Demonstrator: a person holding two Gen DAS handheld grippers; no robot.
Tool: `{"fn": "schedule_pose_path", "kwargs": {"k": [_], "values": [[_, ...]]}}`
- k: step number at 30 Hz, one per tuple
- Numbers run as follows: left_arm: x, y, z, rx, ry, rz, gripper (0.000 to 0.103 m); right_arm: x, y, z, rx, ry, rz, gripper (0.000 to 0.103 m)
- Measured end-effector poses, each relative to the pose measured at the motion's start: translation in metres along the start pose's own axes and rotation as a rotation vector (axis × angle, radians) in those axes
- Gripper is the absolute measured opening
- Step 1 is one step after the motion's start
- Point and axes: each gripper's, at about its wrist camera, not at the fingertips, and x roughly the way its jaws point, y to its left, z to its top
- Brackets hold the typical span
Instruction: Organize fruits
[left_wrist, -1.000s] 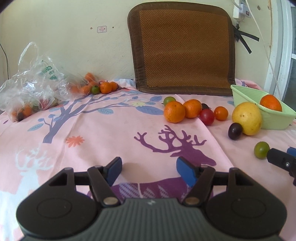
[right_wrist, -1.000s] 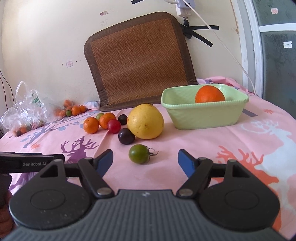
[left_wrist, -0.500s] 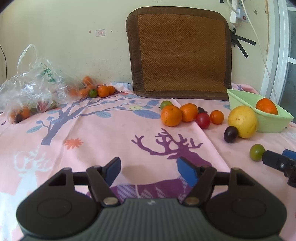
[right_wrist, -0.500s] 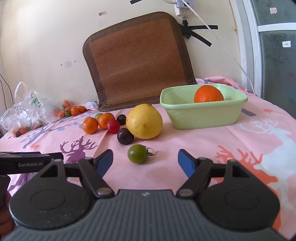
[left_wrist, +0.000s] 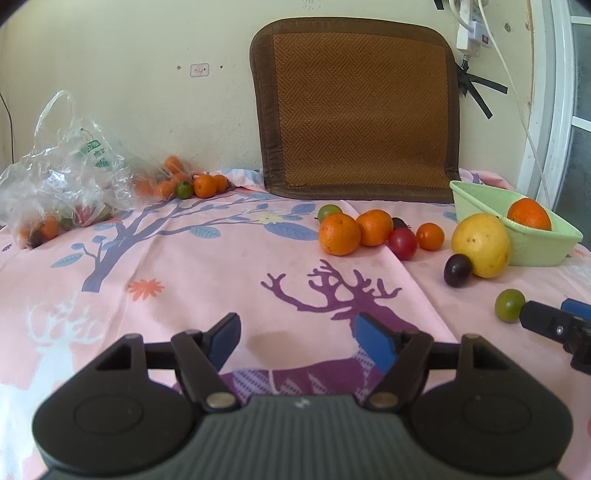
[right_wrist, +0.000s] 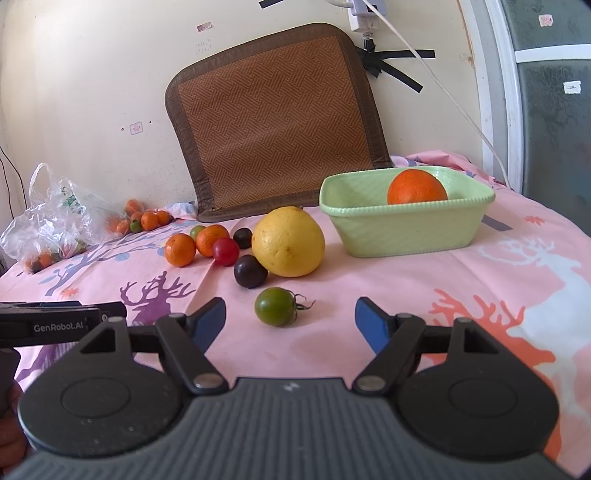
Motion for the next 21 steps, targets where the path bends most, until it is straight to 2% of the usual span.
{"fn": "schedule_pose_path", "kwargs": {"k": [21], "values": [[-0.0012, -0.0001, 0.0006, -0.007, -0.008, -0.007, 0.071, -0.0003, 0.0007, -0.0001, 0.001, 0.0, -0.001, 0.079]]}}
